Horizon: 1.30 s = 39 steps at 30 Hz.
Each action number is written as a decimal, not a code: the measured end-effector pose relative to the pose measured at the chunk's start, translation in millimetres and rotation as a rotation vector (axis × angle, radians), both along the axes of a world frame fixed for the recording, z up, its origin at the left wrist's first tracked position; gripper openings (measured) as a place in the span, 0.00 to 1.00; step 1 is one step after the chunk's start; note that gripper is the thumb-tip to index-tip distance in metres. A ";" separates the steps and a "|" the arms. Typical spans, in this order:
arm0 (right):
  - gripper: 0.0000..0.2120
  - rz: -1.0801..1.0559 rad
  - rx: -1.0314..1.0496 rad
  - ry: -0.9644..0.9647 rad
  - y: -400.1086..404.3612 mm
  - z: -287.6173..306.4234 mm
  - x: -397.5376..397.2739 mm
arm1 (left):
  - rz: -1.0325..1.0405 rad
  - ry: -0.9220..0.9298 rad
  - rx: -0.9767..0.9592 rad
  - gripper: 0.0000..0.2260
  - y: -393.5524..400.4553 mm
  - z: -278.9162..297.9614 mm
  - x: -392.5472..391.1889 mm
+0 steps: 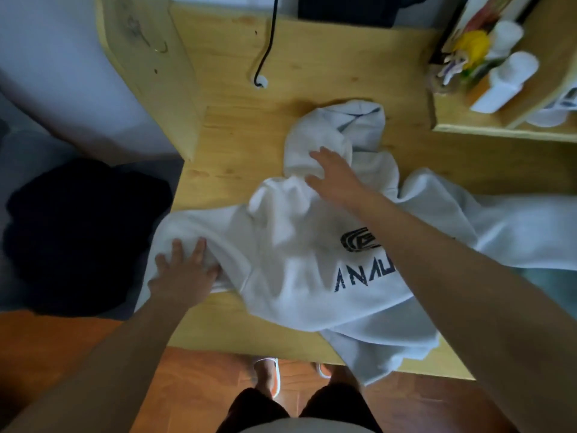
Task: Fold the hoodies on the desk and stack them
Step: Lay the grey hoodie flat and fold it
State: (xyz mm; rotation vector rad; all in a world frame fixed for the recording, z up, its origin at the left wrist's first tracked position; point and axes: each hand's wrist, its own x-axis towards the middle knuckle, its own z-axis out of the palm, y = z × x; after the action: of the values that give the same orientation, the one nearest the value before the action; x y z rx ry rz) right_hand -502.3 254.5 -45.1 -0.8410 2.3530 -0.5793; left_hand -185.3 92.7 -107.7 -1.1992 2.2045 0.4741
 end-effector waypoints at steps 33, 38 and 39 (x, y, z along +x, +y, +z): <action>0.04 -1.113 -0.997 -0.956 281.4 234.7 213.2 | -0.053 1.182 -0.289 0.37 256.4 91.6 -17.3; 0.13 -1.072 -0.978 -1.007 334.0 242.4 201.7 | 0.394 1.097 -0.284 0.30 246.0 112.4 4.5; 0.17 -1.064 -0.975 -1.021 339.8 240.8 200.9 | 0.369 0.969 -0.218 0.24 239.7 110.1 9.4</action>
State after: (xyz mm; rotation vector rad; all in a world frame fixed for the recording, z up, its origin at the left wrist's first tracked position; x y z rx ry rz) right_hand -301.4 594.3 195.7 0.4831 1.2619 -2.0454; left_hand -175.9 332.4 2.4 -1.7536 2.8665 1.1890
